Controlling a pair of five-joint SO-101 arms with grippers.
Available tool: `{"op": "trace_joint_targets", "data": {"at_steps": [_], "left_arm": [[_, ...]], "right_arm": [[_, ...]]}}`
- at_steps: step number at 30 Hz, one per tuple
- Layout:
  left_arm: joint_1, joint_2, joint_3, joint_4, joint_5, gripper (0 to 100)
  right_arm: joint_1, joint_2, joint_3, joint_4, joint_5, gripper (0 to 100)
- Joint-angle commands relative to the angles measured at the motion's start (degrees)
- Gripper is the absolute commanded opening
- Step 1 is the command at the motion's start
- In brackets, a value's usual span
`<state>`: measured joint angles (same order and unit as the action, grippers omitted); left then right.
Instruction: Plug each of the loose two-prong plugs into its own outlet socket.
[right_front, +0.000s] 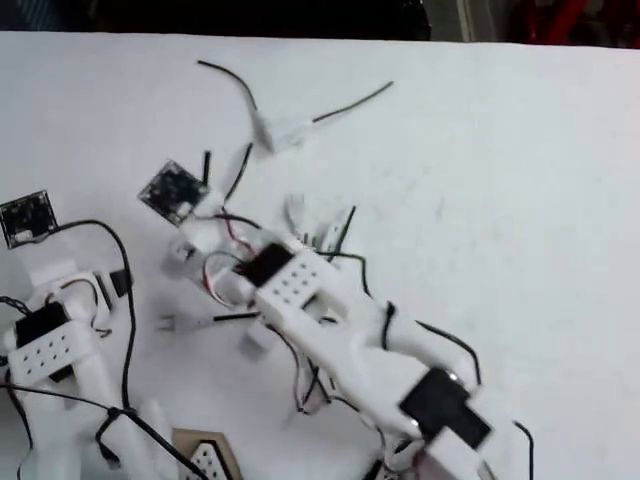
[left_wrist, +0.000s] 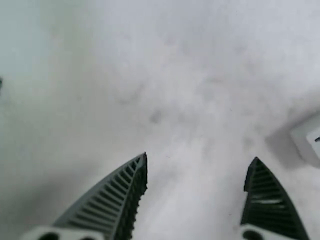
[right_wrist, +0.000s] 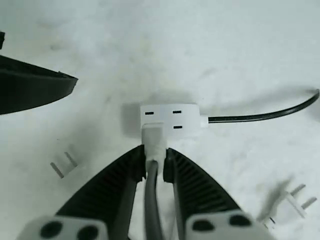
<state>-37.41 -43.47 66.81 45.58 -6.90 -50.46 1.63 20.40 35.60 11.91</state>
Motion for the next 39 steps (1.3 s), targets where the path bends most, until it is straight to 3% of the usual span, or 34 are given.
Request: {"op": "trace_joint_targets", "data": {"at_steps": [1,14,39], "left_arm": [[-3.2,-1.7,-0.2,-1.1,0.7,31],[-4.7,-1.7,-0.2,-1.3,0.8,31],[-4.4,-1.7,-0.2,-1.3,0.8,31]], "right_arm": [[-0.5,4.1,-8.3,2.2,3.3,1.7],[-1.1,19.6,-29.5,14.3,5.2,1.7],[-1.1,25.6,-35.3,21.4,5.0,1.7]]}}
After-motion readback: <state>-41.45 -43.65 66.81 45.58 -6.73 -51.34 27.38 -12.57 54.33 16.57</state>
